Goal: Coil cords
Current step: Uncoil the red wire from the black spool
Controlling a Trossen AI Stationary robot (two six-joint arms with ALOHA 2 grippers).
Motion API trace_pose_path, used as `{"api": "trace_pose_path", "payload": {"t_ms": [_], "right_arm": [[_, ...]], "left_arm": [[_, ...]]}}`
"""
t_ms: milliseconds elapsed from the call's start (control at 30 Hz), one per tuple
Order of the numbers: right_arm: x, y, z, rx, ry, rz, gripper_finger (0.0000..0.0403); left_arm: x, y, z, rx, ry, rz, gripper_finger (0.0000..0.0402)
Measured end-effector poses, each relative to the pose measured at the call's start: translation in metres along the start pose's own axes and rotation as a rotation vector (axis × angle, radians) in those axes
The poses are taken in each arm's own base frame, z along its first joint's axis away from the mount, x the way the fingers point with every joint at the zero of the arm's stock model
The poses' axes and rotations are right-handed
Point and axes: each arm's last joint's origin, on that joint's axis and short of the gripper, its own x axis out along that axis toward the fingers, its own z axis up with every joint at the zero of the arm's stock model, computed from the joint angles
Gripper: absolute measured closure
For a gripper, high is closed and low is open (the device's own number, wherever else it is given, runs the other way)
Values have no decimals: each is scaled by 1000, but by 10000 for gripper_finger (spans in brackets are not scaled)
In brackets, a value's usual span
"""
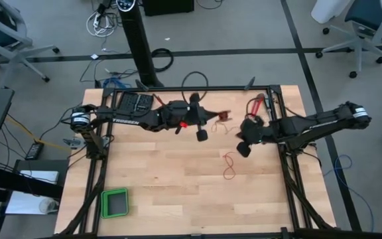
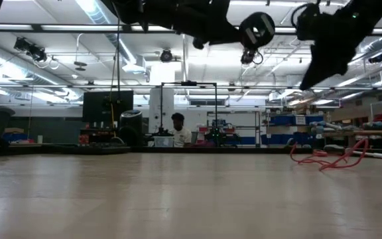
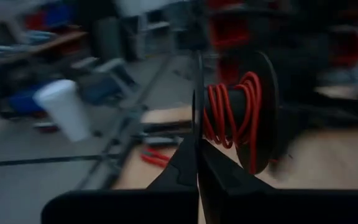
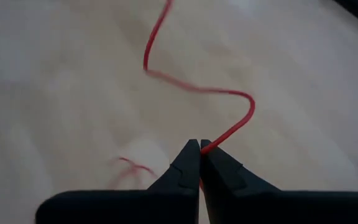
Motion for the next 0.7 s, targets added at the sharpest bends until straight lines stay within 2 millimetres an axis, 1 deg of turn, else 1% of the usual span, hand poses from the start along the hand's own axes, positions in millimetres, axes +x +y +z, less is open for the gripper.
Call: {"api": "trace_pose_path", "payload": {"t_ms": [100,200,300,400,467,533,633,700], "right_arm": [[6,17,11,-100,-74,170,399],[6,34,21,-214,-156,416,399],[-5,46,29,-298,-243,667,399],[-22,51,31,-345,-313,828,399],[-34,50,32,-351,-358,854,399],[-45,46,33,-338,-413,841,399],[-61,35,35,-289,-500,744,399],[-71,26,36,-235,-573,639,399]], "left_arm": [[0,5,0,8,17,111,401],[0,9,-7,91,100,177,401],[-1,10,-18,217,227,196,401],[-4,10,-28,284,349,211,401],[-6,9,-35,304,421,195,401],[-9,7,-41,321,489,172,401],[-14,4,-50,321,583,133,401],[-17,2,-56,296,640,99,401]]}}
